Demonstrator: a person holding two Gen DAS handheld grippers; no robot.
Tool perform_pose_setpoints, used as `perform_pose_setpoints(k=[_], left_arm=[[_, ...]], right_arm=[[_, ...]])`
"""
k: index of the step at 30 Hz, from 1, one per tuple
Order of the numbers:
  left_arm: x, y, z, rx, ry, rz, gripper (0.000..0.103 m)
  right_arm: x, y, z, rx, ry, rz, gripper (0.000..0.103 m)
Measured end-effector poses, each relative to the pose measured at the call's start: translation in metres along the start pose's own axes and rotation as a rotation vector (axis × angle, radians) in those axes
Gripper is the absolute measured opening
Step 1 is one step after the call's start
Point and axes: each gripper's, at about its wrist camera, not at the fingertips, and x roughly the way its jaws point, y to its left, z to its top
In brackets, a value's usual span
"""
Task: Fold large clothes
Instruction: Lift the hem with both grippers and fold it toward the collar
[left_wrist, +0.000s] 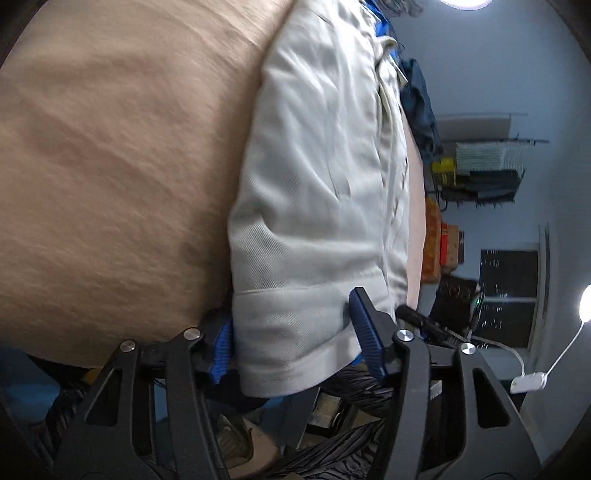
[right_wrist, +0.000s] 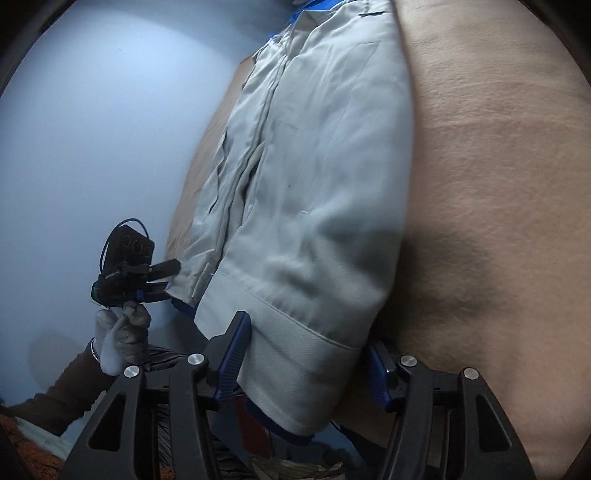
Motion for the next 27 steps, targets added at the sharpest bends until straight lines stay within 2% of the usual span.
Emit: perform_pose_setpoints(k=[2, 6, 8, 9, 13, 21, 24, 27], left_arm=[[0.007, -0.005, -0.002, 0.010, 0.023, 0.007, 0.046], [0.012, -0.013, -0.003, 0.021, 0.020, 0.015, 0.042], [0.008, -0.016, -0.006, 0.030, 0.017, 0.009, 0.035], [0.005, -0.019, -0.006, 0.035, 0.012, -0.003, 0.030], [-0.006, -0.037, -0.010, 0.103, -0.022, -0.002, 0.028], [-0.023, -0.055, 0.001, 0.087, -0.090, -0.100, 0.027], [-0.033, -0.065, 0.012, 0.089, -0.123, -0.119, 0.027], [-0.040, -0.078, 0.028, 0.102, -0.160, -0.110, 0.027]], right_arm=[[0.004, -0.001, 0.004, 0.014, -0.001, 0.028, 0.061], [0.012, 0.001, 0.007, 0.015, -0.005, 0.058, 0.060], [0.016, 0.002, 0.009, 0.007, 0.010, 0.062, 0.043], [0.018, 0.002, 0.009, 0.008, 0.025, 0.072, 0.028], [0.018, 0.009, 0.012, 0.002, 0.012, 0.091, 0.020], [-0.009, 0.015, 0.024, 0.089, -0.092, 0.225, 0.017], [-0.016, 0.022, 0.033, 0.098, -0.111, 0.224, 0.017], [-0.023, 0.031, 0.050, 0.104, -0.129, 0.180, 0.016]])
